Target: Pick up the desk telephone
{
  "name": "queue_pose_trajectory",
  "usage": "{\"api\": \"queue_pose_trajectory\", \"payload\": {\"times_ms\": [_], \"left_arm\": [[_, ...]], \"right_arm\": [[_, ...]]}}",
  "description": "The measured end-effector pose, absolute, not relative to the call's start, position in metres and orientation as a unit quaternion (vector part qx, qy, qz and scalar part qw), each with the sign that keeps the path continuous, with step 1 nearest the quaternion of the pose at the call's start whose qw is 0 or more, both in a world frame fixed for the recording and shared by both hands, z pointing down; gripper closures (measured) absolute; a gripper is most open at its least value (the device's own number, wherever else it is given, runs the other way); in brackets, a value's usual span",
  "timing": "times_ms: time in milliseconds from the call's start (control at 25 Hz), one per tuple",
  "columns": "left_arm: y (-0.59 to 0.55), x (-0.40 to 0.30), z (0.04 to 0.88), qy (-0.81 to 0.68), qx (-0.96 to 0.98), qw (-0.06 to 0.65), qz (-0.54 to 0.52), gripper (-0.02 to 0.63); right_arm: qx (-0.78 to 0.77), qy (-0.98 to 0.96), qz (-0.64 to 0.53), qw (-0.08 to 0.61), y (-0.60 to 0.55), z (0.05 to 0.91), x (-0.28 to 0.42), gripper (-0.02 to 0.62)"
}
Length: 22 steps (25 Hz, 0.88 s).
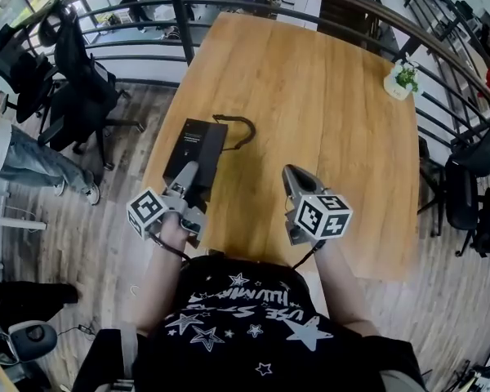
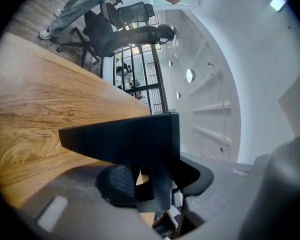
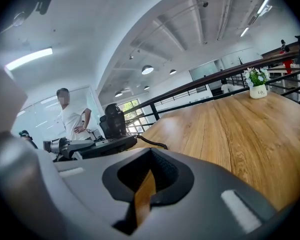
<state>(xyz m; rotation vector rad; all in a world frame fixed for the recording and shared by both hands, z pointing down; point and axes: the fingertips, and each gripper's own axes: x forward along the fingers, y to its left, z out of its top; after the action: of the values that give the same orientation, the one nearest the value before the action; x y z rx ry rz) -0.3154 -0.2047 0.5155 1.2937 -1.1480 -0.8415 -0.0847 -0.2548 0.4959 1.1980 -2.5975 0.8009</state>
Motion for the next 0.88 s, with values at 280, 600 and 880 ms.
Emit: {"api": "queue_pose_trajectory", "payload": {"times_ms": [280,600,880], "left_arm": [[-0.172,-0.294,0.494,-0.497,0.561,0.549,-0.371,0.413],[-0.157,-0.29,0.487,-0.511,0.544,0.54,-0.389,0.413],[-0.115,-0.242,0.485,-0.538,0.531,0.509,-0.412,0.413]], "right_arm": [[0.376,-0.884,0.265,0.085,-0.24,0.485,-0.069,0.592],[0.338,-0.898,0.265,0.097,-0.242,0.483,-0.078,0.592],[0.293,-0.912,0.269,0.101,-0.227,0.489,-0.037,0.594]]}}
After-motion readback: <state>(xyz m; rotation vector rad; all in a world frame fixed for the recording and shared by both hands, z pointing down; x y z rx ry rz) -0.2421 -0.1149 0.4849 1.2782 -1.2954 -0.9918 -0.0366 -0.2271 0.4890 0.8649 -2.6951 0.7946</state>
